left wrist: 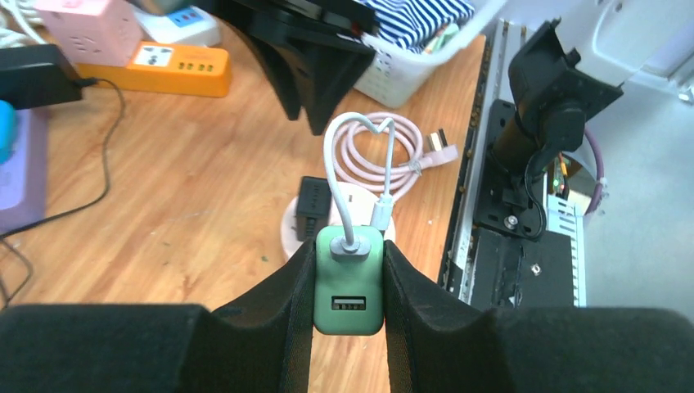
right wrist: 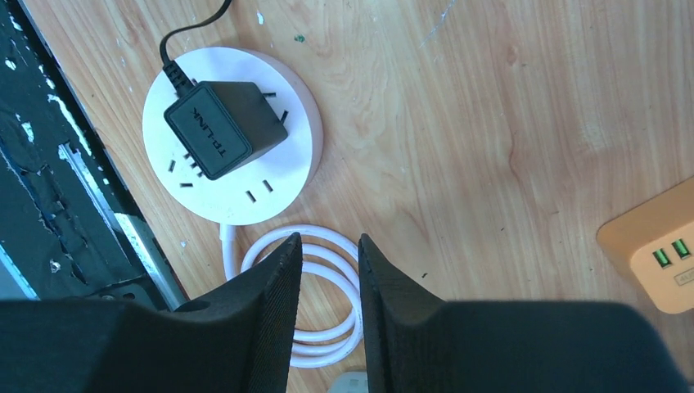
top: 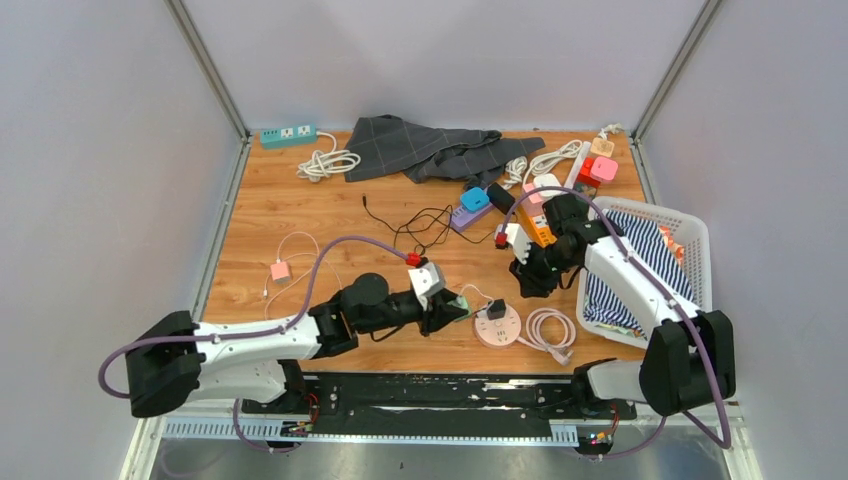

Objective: Pull the plug off the socket
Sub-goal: Remove the plug from the socket, then place the plug at the center of the board.

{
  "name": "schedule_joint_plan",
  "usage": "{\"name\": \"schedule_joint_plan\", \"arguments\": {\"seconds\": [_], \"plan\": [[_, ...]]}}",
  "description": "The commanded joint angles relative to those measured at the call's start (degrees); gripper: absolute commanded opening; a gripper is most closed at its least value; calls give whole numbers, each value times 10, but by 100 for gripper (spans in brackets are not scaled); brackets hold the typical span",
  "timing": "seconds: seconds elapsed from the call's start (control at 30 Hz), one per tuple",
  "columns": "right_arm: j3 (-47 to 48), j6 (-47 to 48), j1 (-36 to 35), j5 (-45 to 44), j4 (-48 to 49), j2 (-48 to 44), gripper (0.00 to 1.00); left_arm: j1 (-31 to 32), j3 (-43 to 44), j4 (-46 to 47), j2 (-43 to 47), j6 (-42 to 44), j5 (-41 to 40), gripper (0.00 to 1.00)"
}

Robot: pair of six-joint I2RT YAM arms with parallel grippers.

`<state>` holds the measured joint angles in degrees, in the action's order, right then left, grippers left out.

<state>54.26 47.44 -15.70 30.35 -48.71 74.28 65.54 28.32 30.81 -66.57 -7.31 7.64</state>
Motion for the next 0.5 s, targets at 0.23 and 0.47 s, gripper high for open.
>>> {"name": "schedule_joint_plan", "arguments": {"seconds": [0.23, 0.47], "plan": [[-42, 17, 10, -39, 21, -66, 34, -191, -66, 15, 149, -102, 23, 0], [-59, 17, 27, -39, 41, -94, 33, -355, -53, 16, 101, -238, 94, 0]]}}
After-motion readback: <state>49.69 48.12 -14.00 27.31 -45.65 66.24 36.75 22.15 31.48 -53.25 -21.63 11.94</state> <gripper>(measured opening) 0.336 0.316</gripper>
